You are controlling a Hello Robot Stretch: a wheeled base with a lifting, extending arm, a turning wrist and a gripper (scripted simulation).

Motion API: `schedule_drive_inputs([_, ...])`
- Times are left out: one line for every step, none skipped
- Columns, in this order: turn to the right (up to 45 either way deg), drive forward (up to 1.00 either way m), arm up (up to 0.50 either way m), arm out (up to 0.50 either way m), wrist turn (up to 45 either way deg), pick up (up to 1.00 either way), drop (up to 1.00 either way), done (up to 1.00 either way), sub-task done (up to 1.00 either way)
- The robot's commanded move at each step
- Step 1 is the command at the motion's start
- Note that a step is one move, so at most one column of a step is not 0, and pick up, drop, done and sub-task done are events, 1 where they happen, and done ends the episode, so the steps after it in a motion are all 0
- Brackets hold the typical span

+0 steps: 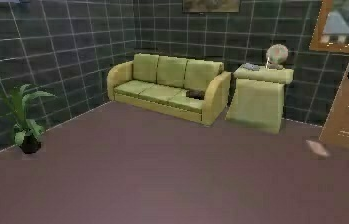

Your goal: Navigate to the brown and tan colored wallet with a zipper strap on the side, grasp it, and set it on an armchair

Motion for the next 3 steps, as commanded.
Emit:
schedule_drive_inputs([-45.0,0.00,0.00,0.00,0.0,0.00,0.00,0.00,0.00])
schedule_drive_inputs([-45.0,0.00,0.00,0.00,0.0,0.00,0.00,0.00,0.00])
schedule_drive_inputs([-33.0,0.00,0.00,0.00,0.0,0.00,0.00,0.00,0.00])
